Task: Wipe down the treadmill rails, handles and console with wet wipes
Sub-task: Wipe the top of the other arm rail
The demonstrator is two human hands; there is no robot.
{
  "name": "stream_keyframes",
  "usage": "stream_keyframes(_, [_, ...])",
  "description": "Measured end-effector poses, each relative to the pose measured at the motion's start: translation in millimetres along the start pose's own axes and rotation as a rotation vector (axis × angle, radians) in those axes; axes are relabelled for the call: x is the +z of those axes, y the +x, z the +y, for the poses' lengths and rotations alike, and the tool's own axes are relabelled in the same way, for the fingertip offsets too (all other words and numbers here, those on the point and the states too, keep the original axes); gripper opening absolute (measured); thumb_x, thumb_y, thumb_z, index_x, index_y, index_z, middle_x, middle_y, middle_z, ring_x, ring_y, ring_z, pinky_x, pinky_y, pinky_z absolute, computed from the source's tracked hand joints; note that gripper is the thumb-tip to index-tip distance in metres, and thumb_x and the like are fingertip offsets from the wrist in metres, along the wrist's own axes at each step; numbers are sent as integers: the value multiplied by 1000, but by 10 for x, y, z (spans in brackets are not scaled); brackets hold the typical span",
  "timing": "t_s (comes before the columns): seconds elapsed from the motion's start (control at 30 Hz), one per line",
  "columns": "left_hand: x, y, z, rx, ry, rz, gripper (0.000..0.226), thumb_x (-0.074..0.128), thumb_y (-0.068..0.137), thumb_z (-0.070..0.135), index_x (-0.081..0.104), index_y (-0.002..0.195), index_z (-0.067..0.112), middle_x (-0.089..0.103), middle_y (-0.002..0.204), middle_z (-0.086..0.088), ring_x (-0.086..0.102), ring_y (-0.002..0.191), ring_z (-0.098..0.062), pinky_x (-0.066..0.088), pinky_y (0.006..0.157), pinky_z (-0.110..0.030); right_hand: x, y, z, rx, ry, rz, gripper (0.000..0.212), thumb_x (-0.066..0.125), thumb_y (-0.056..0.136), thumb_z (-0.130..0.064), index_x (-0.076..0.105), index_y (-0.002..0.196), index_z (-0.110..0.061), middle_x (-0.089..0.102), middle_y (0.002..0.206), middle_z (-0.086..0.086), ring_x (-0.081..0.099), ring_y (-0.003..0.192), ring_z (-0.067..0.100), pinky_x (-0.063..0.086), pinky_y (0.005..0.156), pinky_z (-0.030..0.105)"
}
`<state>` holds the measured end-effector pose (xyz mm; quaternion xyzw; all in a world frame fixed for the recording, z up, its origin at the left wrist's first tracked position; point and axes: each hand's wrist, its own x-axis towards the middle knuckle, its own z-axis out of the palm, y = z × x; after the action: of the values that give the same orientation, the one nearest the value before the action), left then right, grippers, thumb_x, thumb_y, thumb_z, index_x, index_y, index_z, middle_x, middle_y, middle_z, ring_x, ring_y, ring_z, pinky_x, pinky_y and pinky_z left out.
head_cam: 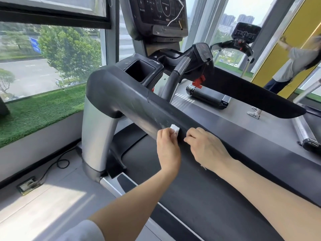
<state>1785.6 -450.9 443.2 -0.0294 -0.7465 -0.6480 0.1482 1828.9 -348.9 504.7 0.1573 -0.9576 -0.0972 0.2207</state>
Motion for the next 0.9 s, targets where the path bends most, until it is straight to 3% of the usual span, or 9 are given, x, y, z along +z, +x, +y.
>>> stream_keyframes(0.23, [-74,305,129,-62,76,82,12,45,97,12,57,95,11,46,98,9,51,83,-15,39,70,-26,-1,35,9,-35,3,15,27,77,52,8,69,69,-11,57,76,-1,54,64,20,48,48,27])
stream_keyframes(0.4, [-9,-18,91,132,123,-44,9,50,95,13,59,93,10,53,96,4,54,82,-16,44,72,-28,-13,9,26,-72,17,37,25,74,55,9,69,72,-10,57,75,1,54,64,21,43,50,23])
stream_keyframes(0.57, [-81,325,176,-106,104,89,12,45,96,10,57,95,7,46,95,5,43,78,-13,28,64,-19,-33,-1,30,-57,-15,-7,26,75,53,12,66,68,-8,56,76,1,52,64,21,37,46,22])
stream_keyframes(0.77, [-75,134,152,-12,114,-13,13,48,97,16,57,94,8,47,95,6,48,81,-14,31,68,-20,-43,-6,26,-72,-47,2,29,75,50,12,66,69,-9,56,76,1,53,64,20,29,50,20])
stream_keyframes(0.9, [-185,492,108,-210,97,120,17,45,98,16,56,93,5,47,96,1,44,79,-16,27,66,-20,-22,-26,32,-79,-63,-3,30,75,51,12,67,72,-8,57,80,1,53,65,20,30,51,19])
